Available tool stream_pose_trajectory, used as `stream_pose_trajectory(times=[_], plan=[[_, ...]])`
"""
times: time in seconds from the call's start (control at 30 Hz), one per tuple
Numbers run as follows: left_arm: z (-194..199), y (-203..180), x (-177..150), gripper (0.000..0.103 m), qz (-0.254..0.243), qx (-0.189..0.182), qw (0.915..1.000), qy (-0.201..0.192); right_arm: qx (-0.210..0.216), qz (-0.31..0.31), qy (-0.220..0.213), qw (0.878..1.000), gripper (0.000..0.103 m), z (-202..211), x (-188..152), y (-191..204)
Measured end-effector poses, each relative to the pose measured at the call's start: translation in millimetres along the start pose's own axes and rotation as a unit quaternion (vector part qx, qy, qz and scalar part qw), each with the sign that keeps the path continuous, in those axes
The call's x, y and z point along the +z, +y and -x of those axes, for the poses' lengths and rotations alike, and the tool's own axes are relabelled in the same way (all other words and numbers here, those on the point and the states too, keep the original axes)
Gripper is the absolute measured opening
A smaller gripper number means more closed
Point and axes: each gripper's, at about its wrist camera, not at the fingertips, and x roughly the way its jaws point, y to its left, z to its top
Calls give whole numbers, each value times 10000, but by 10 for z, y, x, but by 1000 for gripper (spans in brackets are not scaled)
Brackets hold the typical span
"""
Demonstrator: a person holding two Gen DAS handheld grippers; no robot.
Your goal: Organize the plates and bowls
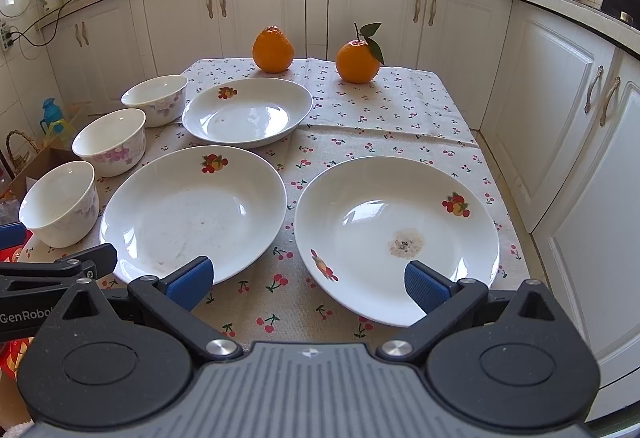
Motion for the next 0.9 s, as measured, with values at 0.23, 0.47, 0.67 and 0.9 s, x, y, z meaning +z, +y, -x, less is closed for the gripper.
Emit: stream_pose_trajectory(times=[0.23,0.47,0.67,0.9], plan=[[5,-30,77,102,-232,-162,9994,-193,294,8,-134,9995,103,48,19,-57],[29,-45,177,102,-464,-481,9954,-687,510,16,-365,9980,103,121,90,-230],[-57,-95,257,102,-648,-749,9930,-648,356,137,-504,9980,103,141,146,-527],[-177,-155,298,102,-852,-827,9918,-472,289,363,-362,9983,103,117,30,-896]])
